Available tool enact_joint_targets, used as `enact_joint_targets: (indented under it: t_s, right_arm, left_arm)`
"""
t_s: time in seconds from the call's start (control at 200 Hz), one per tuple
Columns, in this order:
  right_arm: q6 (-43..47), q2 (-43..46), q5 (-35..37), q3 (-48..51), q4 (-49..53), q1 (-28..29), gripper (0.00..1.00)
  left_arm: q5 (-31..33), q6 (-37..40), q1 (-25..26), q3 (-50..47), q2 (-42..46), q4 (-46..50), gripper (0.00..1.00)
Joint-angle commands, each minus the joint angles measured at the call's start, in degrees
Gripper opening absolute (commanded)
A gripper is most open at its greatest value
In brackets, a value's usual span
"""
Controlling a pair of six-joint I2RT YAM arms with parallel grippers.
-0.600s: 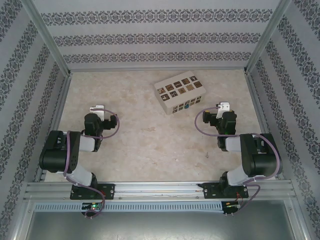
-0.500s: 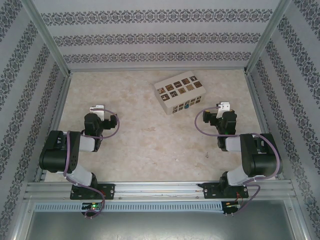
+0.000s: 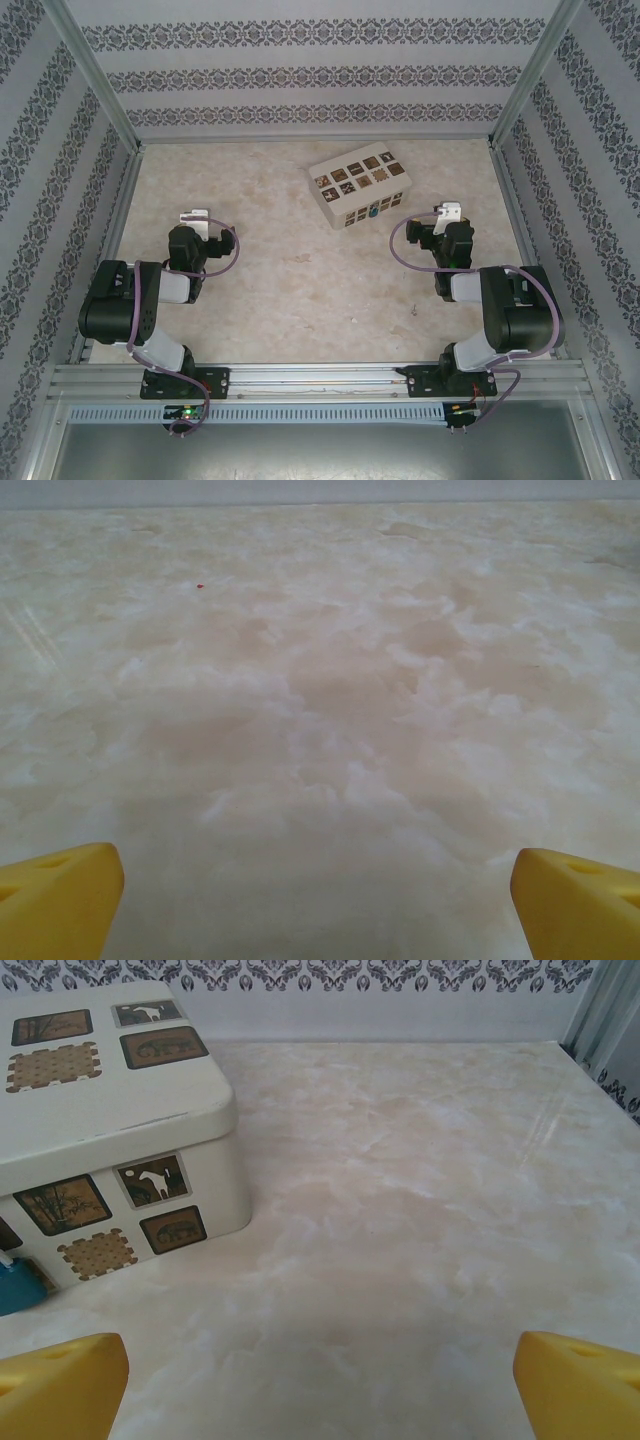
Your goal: Unlock the padlock with the key
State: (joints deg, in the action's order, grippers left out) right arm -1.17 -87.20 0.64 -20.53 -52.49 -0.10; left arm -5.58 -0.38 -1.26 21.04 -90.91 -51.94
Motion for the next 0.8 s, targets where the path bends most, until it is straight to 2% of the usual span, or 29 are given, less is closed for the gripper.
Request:
enact_joint_targets:
  t_s: [0.0,0.405,0.52,0.675,0.794]
  right_arm:
    - [-0.78,-0.61,0.5,-1.09,-1.74,0.68,0.98]
    - [-0.82,-0.52,0.6,-1.0,-1.83,0.63,0.98]
    - [-1.49,1.25,2.02,-1.77,0.86,0.63,0.98]
    - [-1.37,8.04,2.3,-1.61,6.57,0.63,0.98]
    - [-2.1,15.64,2.57,-2.91,16.07,0.63,0.98]
  left_arm:
    - [0.05,0.21,-0.24,1.2,-0.49,-2.48,0.99]
    - [0.68,-0.15,-0.33,1.16,-0.49,-2.56,0.99]
    - [2.32,-0.78,-0.37,0.53,1.68,-2.34,0.99]
    - [4.34,-1.24,-0.35,0.39,9.32,4.04,0.99]
    - [6.89,-4.52,-0.33,2.53,16.74,13.92,0.99]
